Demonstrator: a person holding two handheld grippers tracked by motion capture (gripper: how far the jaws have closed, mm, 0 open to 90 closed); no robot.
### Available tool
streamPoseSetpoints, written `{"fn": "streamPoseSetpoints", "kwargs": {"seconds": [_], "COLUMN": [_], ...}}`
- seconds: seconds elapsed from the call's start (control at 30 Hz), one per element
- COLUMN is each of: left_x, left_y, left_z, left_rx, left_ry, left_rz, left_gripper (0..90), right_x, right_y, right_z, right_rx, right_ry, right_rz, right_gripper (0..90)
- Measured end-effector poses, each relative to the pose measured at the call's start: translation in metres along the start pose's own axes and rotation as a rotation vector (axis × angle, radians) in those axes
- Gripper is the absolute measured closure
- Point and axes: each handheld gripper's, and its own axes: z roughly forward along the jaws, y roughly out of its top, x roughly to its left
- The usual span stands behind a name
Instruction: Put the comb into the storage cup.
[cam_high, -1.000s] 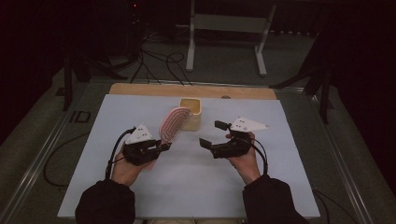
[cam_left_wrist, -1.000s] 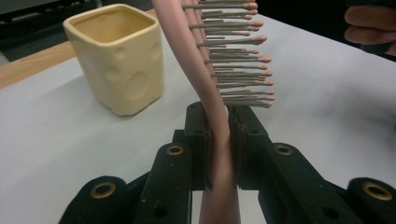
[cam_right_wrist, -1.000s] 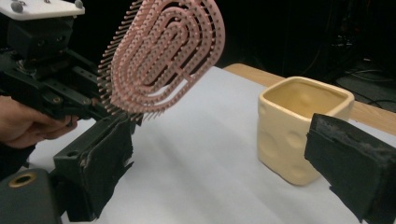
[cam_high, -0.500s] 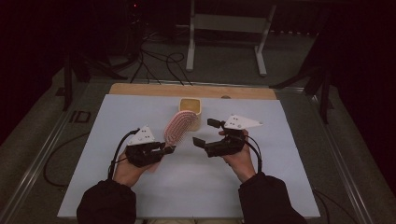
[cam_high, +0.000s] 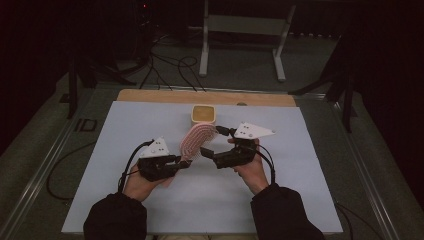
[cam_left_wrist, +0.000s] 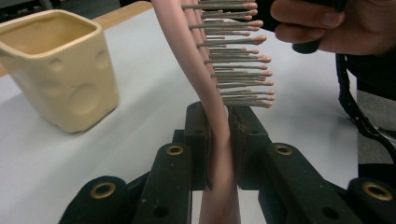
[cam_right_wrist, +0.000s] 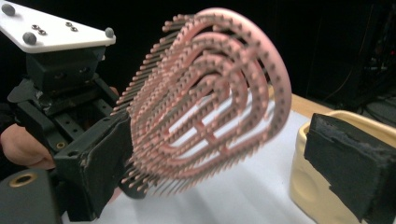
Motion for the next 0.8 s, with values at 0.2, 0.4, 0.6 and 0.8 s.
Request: {"fn": "streamPoseSetpoints", "kwargs": {"seconds": [0.2,0.4,0.6,0.8], "left_x": [-0.0019,-0.0040,-0.0047,-0.0043], "left_y": [0.0002,0.0002,-0.0001,-0.0008], "left_z": [0.0019,0.0039,0.0048,0.0047], "left_rx": [0.002,0.006,0.005,-0.004], "left_ry": [-0.039,-0.068,-0.089,-0.104], "left_rz": [0.016,0.041,0.044,0.041], "left_gripper": [79.1,79.1,79.1,79.1], "right_x": [0.0000,-0.0001,-0.0017,-0.0010], "right_y": [0.0011,0.0004,-0.0001,-0.0007], "right_z": [0.0006,0.0032,0.0027,0.0015], "right_rx": [-0.017,-0.013,-0.009,0.000], "right_ry": [0.033,0.082,0.137,0.160], "right_rz": [0.007,0.041,0.077,0.072], "right_gripper": [7.7,8.1,13.6,27.9]}}
